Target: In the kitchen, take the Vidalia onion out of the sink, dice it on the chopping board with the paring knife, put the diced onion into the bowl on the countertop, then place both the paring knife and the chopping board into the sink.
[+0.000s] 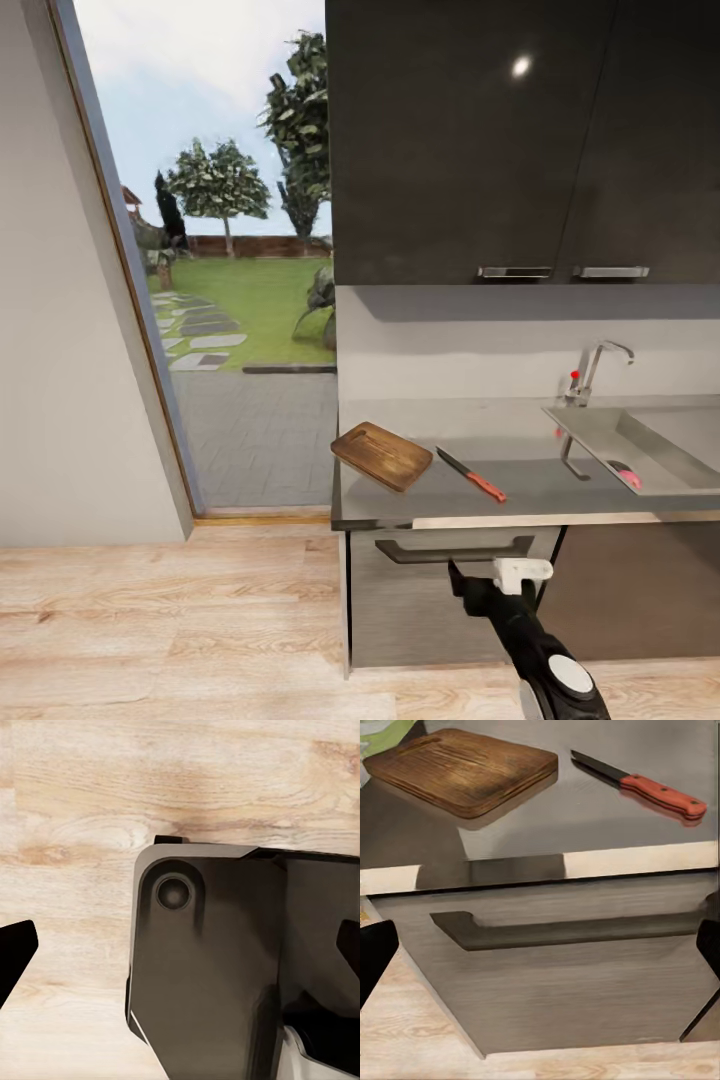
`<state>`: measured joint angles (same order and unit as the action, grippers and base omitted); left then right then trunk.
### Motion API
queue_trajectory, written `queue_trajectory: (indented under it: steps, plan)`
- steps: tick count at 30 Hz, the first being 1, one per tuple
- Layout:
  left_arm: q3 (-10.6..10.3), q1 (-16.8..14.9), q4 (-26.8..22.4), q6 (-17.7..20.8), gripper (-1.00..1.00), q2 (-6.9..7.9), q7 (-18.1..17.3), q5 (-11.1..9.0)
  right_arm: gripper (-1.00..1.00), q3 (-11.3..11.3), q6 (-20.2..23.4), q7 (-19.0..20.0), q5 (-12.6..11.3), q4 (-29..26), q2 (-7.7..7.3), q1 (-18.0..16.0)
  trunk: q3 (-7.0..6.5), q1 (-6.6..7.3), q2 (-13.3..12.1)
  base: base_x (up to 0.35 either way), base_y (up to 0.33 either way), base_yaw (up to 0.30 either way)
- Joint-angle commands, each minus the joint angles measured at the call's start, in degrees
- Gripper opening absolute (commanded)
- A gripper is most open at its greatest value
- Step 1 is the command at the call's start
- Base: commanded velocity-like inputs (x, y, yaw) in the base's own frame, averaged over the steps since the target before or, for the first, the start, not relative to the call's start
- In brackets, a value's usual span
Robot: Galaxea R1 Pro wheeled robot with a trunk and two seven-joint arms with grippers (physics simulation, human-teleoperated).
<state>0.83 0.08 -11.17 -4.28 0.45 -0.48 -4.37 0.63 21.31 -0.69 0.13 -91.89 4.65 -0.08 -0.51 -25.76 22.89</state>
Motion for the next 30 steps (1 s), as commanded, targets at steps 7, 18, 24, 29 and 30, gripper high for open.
queue_trajectory:
  steps: [7,18,24,29,30]
  plan:
    - [0.1,0.0,0.1,-0.1,1.0,-0.01,-0.1,-0.5,1.0,0.4,1.8,-5.4,0.1,-1.5,3.68,-3.3,0.01,-0.02,0.0,0.0,0.0,0.0]
    - [0.0,0.0,0.1,-0.1,1.0,-0.27,-0.1,-0.5,1.0,5.3,19.0,-15.8,0.0,-0.8,5.35,-24.8,0.01,-0.02,0.0,0.0,0.0,0.0]
    - [0.0,0.0,0.1,-0.1,1.0,-0.27,-0.1,-0.5,1.0,5.3,24.3,-16.6,-0.1,5.5,5.35,-34.1,0.01,-0.02,0.0,0.012,0.0,0.0]
    - [0.0,0.0,0.1,-0.1,1.0,-0.27,-0.1,-0.5,1.0,5.3,24.8,-16.6,-0.3,18.5,5.35,-42.3,0.01,-0.02,0.0,0.164,0.0,0.0]
    - [0.0,0.0,0.1,-0.1,1.0,-0.27,-0.1,-0.5,1.0,5.3,24.8,-16.5,-0.4,23.5,5.35,-45.4,0.01,-0.02,0.0,0.268,0.0,0.0]
